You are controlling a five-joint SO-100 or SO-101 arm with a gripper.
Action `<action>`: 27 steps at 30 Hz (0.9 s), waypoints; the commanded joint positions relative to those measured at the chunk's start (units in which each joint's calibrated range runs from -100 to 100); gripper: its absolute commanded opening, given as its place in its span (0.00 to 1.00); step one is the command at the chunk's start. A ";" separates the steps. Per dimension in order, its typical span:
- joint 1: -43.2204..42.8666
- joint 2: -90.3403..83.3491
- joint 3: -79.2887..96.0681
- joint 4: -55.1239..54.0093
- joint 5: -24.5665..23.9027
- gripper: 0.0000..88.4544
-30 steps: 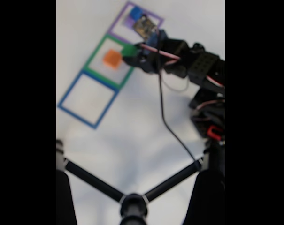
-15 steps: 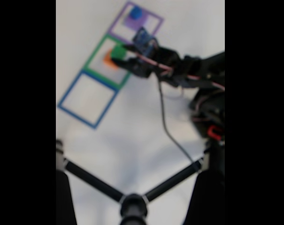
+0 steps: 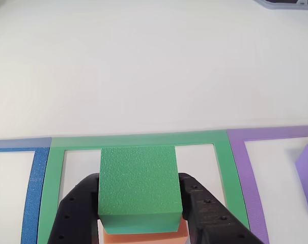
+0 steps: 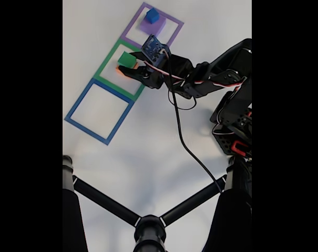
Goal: Tower of hanoi
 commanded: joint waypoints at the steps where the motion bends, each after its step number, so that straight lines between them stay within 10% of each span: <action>1: 0.09 0.98 -2.06 -2.85 0.00 0.07; 27: 2.00 6.35 -3.96 -7.05 0.00 0.26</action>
